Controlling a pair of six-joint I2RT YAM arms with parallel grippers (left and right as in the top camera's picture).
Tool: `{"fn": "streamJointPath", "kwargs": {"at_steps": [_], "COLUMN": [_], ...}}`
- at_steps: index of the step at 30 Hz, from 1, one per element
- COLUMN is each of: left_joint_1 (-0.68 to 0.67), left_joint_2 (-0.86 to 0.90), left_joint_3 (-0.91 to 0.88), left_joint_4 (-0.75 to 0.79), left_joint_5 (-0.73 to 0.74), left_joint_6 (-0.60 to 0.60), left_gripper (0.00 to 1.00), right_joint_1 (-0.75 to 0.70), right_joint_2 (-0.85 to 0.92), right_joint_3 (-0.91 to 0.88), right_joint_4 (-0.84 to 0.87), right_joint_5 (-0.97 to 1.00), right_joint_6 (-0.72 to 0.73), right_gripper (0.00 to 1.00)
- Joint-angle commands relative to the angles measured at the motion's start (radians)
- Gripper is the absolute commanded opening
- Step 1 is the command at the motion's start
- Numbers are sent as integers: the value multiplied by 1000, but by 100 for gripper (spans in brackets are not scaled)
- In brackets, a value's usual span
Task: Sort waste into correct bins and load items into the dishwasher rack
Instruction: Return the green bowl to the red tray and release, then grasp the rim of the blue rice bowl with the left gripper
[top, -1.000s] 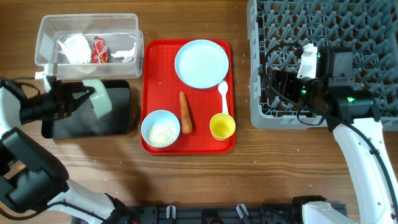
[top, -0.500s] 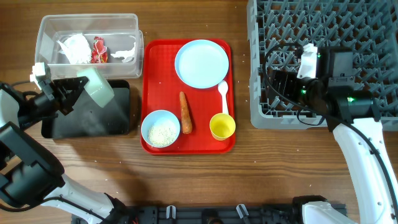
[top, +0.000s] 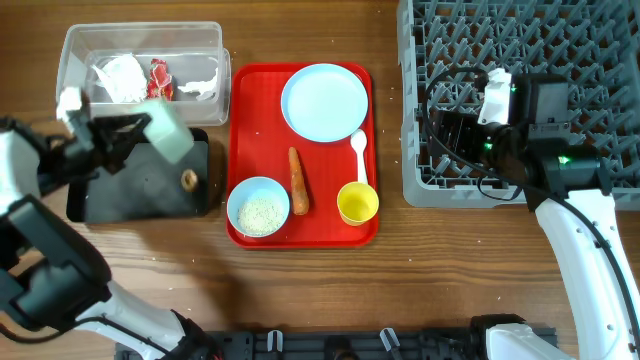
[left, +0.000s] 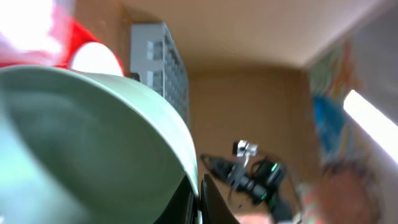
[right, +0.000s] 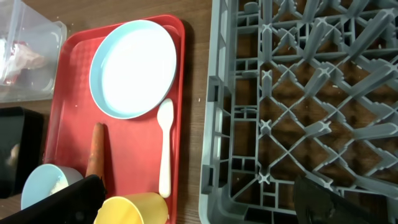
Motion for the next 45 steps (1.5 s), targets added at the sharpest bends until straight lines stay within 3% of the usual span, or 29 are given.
{"fn": "streamJointPath", "kwargs": {"at_steps": [1, 3, 4, 6, 7, 9, 11, 23, 24, 26, 28, 30, 37, 39, 40, 45], "left_joint_1": [-211, -341, -422, -562, -657, -782, -862, -949, -953, -963, -969, -964, -952, -967, -978, -1040], "left_joint_2": [-123, -134, -135, -131, -124, -104, -75, 119, 119, 119, 119, 116, 29, 17, 17, 17], "left_joint_3": [176, 229, 240, 238, 235, 234, 234, 182, 182, 182, 182, 188, 297, 296, 286, 78], "left_joint_4": [39, 113, 194, 344, 417, 481, 501, 494, 495, 484, 469, 434, 156, 81, 58, 134], "left_joint_5": [-111, -242, -364, -698, -983, -1332, -1452, -1469, -1469, -1469, -1470, -1471, -1415, -1326, -1305, -1312], "left_joint_6": [31, -36, -139, -347, -472, -600, -626, -624, -624, -624, -624, -626, -658, -658, -662, -756], "left_gripper": [4, 4, 4, 4, 4, 4, 4, 6, 10, 31, 68, 80, 82, 77, 70, 64], "right_joint_1": [3, 3, 3, 3, 3, 3, 3, 3, 3, 3, 3, 3, 3, 3, 3, 3], "right_joint_2": [9, 9, 9, 9, 9, 9, 9, 9, 9, 9, 9, 9, 9, 9, 9, 9], "right_joint_3": [20, 20, 20, 20, 20, 20, 20, 20, 20, 20, 20, 20, 20, 20, 20, 20], "right_joint_4": [6, 5, 5, 2, 0, -2, -3, -18, -18, -17, -18, -20, -14, -14, -13, -15], "right_joint_5": [-6, -6, -6, -6, -6, -6, -6, -6, -6, -6, -6, -6, -6, -6, -6, -6], "right_joint_6": [11, 11, 11, 11, 11, 11, 11, 11, 11, 11, 11, 11, 11, 11, 11, 11], "right_gripper": [100, 100, 100, 100, 100, 100, 100, 100, 100, 100, 100, 100, 100, 100, 100, 100]}}
